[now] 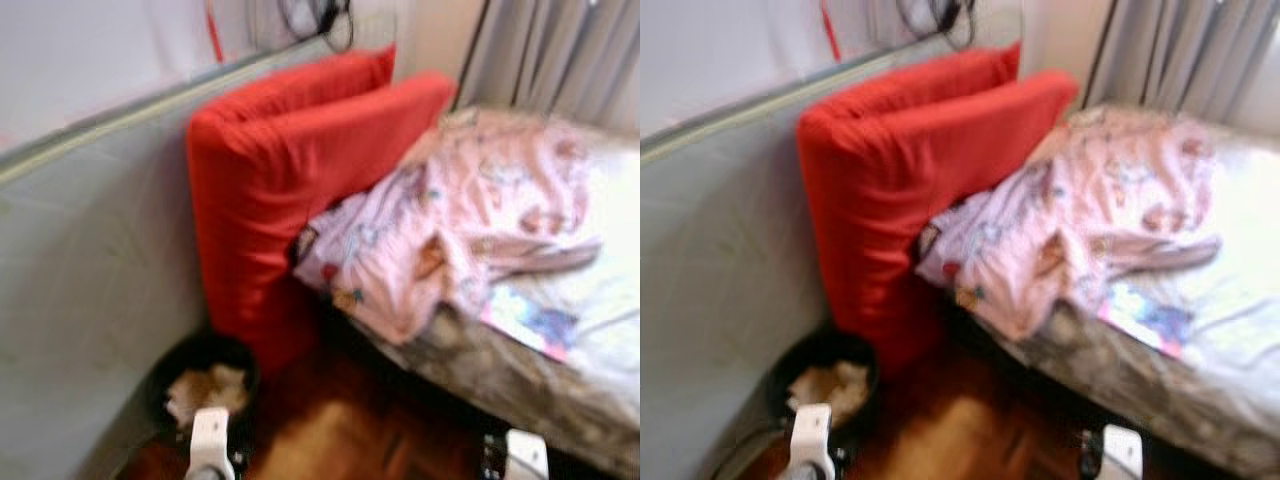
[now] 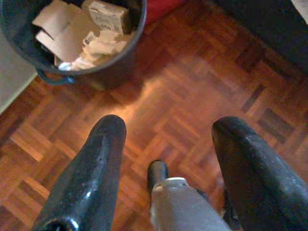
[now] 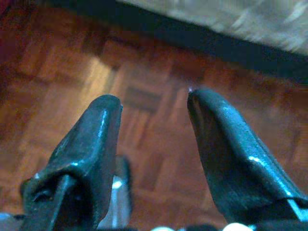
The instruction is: Clean up the room
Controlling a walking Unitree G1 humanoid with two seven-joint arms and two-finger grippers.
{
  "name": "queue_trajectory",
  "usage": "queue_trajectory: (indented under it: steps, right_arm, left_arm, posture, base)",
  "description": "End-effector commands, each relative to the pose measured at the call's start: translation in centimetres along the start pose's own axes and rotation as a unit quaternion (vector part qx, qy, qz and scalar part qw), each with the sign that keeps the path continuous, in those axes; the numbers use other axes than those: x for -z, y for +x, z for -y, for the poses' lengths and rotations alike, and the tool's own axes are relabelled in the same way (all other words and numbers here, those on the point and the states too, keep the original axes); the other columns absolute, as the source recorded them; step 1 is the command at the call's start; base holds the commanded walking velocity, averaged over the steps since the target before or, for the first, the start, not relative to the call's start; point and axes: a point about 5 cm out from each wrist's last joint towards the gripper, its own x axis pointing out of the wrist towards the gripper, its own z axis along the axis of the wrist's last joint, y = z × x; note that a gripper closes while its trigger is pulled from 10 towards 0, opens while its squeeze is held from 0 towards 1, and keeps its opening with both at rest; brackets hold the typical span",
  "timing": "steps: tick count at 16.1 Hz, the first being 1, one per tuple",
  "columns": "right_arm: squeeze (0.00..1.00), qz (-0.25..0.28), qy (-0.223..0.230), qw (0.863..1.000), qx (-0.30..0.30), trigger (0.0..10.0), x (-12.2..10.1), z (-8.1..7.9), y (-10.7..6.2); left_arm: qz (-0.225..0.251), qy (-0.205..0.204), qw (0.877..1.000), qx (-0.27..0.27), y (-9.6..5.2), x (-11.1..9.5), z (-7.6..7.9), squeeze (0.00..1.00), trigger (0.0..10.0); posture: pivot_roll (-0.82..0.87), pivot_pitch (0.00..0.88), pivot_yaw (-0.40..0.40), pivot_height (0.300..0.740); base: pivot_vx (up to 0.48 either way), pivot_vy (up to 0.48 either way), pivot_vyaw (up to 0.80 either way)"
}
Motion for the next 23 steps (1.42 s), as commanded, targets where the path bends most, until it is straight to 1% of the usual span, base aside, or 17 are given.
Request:
queue_trajectory:
  steps: [1, 2, 3, 5, 6, 7, 8, 10, 13, 17, 23]
  right_arm:
    - [0.0, -0.148, -0.017, 0.988, -0.051, 10.0, 10.96, 2.92, -5.17]
    - [0.0, -0.149, -0.026, 0.986, -0.065, 10.0, 10.88, 2.81, -5.13]
    - [0.0, -0.151, -0.035, 0.985, -0.074, 10.0, 10.83, 2.76, -5.11]
    - [0.0, -0.149, -0.031, 0.985, -0.077, 10.0, 10.79, 2.71, -5.09]
    - [0.0, -0.151, -0.043, 0.984, -0.079, 10.0, 10.76, 2.72, -5.07]
    - [0.0, -0.15, -0.044, 0.985, -0.076, 10.0, 10.75, 2.76, -5.07]
    - [0.0, -0.147, -0.032, 0.986, -0.069, 10.0, 10.81, 2.76, -5.1]
    - [0.0, -0.149, -0.027, 0.986, -0.071, 10.0, 10.84, 2.72, -5.11]
    - [0.0, -0.148, -0.022, 0.986, -0.079, 10.0, 10.82, 2.61, -5.1]
    - [0.0, -0.147, -0.035, 0.985, -0.08, 10.0, 10.75, 2.63, -5.07]
    - [0.0, -0.147, -0.035, 0.985, -0.08, 10.0, 10.75, 2.63, -5.07]
  left_arm:
    - [-0.133, 0.032, 0.991, -0.017, -2.71, 6.21, -5.45, 0.0, 10.0]
    - [-0.136, -0.026, 0.99, -0.011, -2.78, 6.55, -5.13, 0.0, 10.0]
    - [-0.136, -0.044, 0.99, -0.012, -2.8, 6.64, -5.05, 0.0, 10.0]
    - [-0.137, -0.029, 0.99, -0.017, -2.78, 6.57, -5.15, 0.0, 10.0]
    - [-0.137, -0.025, 0.99, -0.017, -2.78, 6.55, -5.18, 0.0, 10.0]
    - [-0.138, -0.021, 0.99, -0.017, -2.78, 6.54, -5.21, 0.0, 10.0]
    - [-0.138, -0.019, 0.99, -0.017, -2.79, 6.53, -5.26, 0.0, 10.0]
    - [-0.136, -0.012, 0.99, -0.019, -2.77, 6.47, -5.3, 0.0, 10.0]
    - [-0.135, -0.012, 0.991, -0.016, -2.75, 6.43, -5.26, 0.0, 10.0]
    - [-0.134, -0.01, 0.991, -0.013, -2.74, 6.39, -5.25, 0.0, 10.0]
    - [-0.134, -0.01, 0.991, -0.013, -2.74, 6.39, -5.25, 0.0, 10.0]
  posture:
    - [0.08, 0.0, -0.019, 0.74]
    - [0.08, 0.0, -0.02, 0.74]
    - [0.08, 0.0, -0.021, 0.74]
    - [0.08, 0.0, -0.021, 0.74]
    - [0.08, 0.0, -0.018, 0.74]
    - [0.08, 0.0, -0.017, 0.74]
    - [0.07, 0.0, -0.014, 0.74]
    - [0.07, 0.0, -0.015, 0.74]
    - [0.08, 0.0, -0.017, 0.74]
    - [0.07, 0.0, -0.014, 0.74]
    - [0.07, 0.0, -0.014, 0.74]
  base:
    - [0.0, 0.0, 0.0]
    - [0.0, 0.0, 0.0]
    - [0.0, 0.0, 0.0]
    - [0.0, 0.0, 0.0]
    - [0.0, 0.0, 0.0]
    - [0.0, 0.0, 0.0]
    - [0.0, 0.0, 0.0]
    - [0.0, 0.0, 0.0]
    - [0.0, 0.0, 0.0]
    - [0.0, 0.0, 0.0]
    - [0.0, 0.0, 0.0]
